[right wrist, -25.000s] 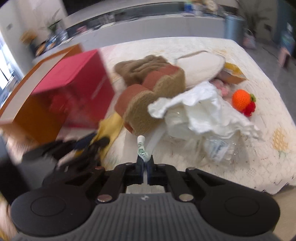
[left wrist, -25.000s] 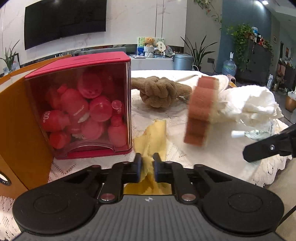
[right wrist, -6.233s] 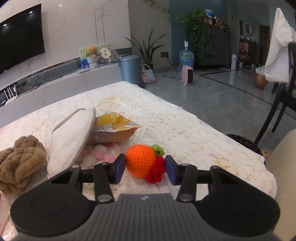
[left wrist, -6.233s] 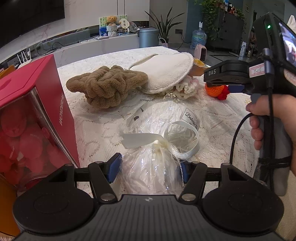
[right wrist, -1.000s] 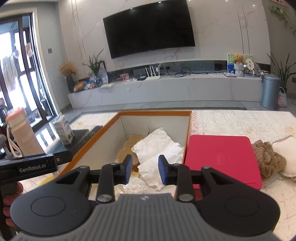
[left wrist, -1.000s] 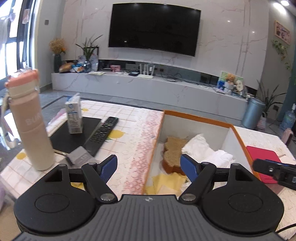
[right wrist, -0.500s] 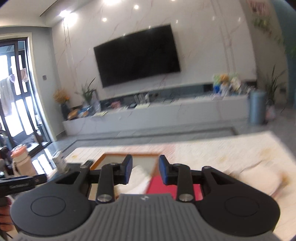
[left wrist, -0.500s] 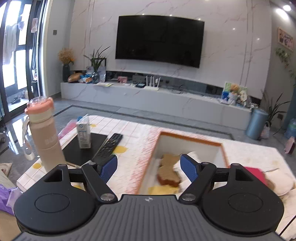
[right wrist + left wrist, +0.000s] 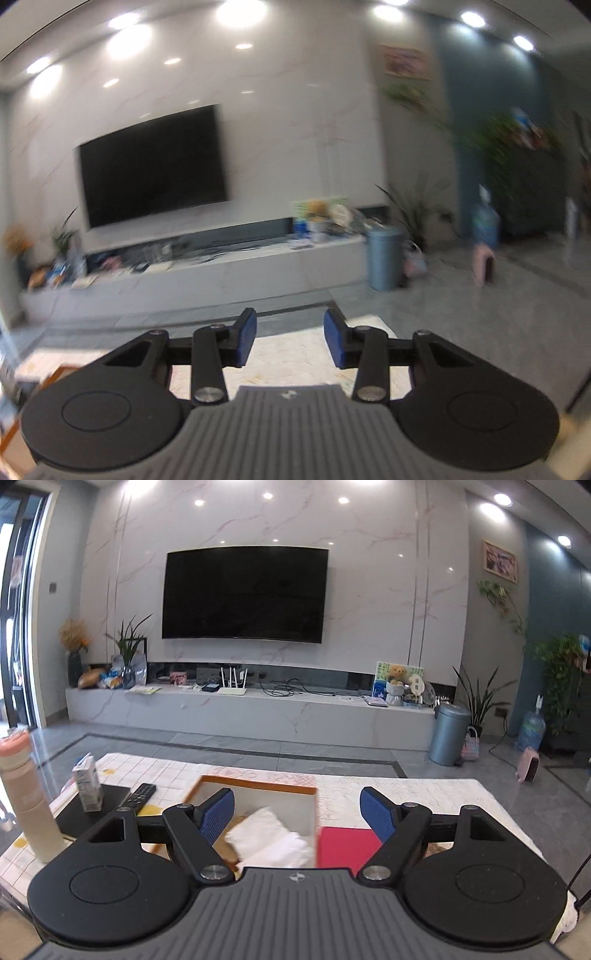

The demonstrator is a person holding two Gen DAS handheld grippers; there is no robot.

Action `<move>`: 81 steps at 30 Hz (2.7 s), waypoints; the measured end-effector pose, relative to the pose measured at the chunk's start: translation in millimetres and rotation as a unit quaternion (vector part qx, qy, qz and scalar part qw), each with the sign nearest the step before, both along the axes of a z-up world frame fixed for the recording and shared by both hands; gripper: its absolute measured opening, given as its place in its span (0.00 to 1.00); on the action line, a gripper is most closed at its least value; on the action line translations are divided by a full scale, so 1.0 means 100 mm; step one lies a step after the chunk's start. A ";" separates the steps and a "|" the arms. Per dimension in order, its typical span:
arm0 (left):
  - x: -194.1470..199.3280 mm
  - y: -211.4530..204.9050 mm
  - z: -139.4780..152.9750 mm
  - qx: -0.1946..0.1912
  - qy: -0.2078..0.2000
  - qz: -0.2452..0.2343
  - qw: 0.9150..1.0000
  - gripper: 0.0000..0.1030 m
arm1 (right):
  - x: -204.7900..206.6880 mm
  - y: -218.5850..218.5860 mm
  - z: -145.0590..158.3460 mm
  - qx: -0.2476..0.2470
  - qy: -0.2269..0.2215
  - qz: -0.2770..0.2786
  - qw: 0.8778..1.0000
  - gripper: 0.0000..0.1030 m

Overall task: Organize soft objects
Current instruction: 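Move both open grippers back to the white-covered table, then grasp the brown fluffy towel with the left gripper, then grasp the white round pad edge with the right gripper while the left holds the towel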

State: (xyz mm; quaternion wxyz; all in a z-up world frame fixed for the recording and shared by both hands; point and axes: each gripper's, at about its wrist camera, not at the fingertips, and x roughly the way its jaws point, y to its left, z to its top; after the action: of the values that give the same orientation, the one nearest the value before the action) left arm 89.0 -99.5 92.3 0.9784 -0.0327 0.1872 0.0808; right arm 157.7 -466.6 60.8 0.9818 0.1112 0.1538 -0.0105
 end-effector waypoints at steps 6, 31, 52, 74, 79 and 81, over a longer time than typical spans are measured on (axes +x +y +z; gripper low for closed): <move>0.31 -0.77 -0.32 0.040 -0.013 -0.022 0.999 0.89 | 0.30 -0.28 -0.49 0.012 0.062 -0.017 0.998 0.43; 1.19 -2.11 -2.00 0.132 0.020 -0.015 0.991 0.89 | 1.02 -0.61 -1.92 0.237 0.176 -0.015 0.955 0.55; 1.66 -1.80 -2.21 0.044 0.129 0.020 0.991 0.89 | 1.31 -0.40 -2.33 0.193 0.104 0.078 0.972 0.43; 1.40 -1.80 -2.11 0.049 0.106 -0.021 0.993 0.56 | 0.89 -1.00 -2.10 0.252 0.161 0.149 0.943 0.09; 1.46 -1.81 -2.14 0.063 0.109 -0.020 0.992 0.68 | 1.02 -0.89 -2.25 0.278 0.172 0.148 0.933 0.19; 1.47 -1.81 -2.15 0.063 0.092 -0.024 0.993 0.73 | 1.05 -0.85 -2.30 0.284 0.168 0.155 0.931 0.33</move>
State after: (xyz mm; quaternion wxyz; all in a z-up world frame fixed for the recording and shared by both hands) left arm 236.1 -280.7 -122.5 0.9587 0.0415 0.2721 0.0715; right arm 263.1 -552.1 -169.1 0.8582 0.3572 0.3281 0.1679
